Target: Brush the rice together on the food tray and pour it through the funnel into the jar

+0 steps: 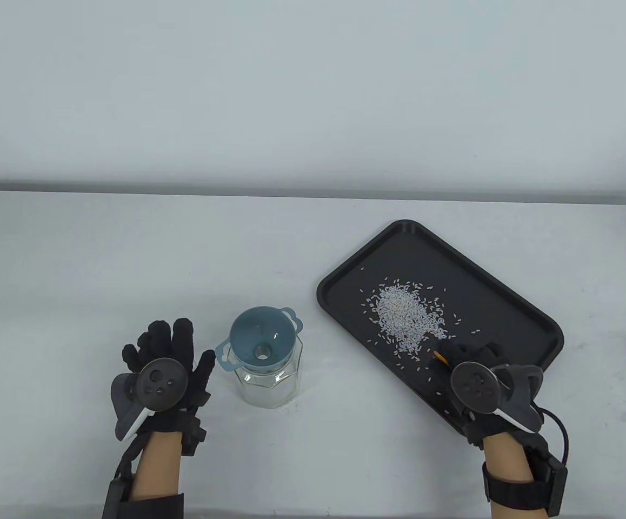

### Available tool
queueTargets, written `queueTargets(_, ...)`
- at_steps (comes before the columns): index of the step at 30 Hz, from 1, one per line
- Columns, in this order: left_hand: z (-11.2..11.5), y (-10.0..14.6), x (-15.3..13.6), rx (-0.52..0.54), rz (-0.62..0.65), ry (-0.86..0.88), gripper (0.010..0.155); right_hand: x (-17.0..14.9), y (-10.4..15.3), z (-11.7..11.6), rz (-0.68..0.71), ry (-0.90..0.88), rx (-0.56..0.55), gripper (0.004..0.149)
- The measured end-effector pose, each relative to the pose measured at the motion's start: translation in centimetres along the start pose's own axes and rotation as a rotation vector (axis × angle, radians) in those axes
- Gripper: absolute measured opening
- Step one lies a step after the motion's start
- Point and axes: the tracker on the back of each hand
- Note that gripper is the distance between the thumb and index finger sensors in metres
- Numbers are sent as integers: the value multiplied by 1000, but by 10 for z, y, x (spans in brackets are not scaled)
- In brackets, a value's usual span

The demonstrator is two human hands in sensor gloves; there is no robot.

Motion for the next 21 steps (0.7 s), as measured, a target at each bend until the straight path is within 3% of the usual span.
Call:
queueTargets(12, 0, 0, -1, -5, -1, 16, 77, -31, 9, 30, -195, -53, -207, 45)
queueTargets(17, 0, 0, -1, -9, -4, 21, 77, -31, 12, 34, -205, 106, -311, 44)
queueTargets(21, -1, 0, -1, -9, -5, 27, 77, -28, 9, 28, -228, 150, -295, 44)
Point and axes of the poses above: the tracker on the back of each hand, its own x axis roughly to the thumb side, its own y axis roughly from the fingertips to the wrist, z = x × y, and after that the axes turned 5 degrees about -z, right-handed
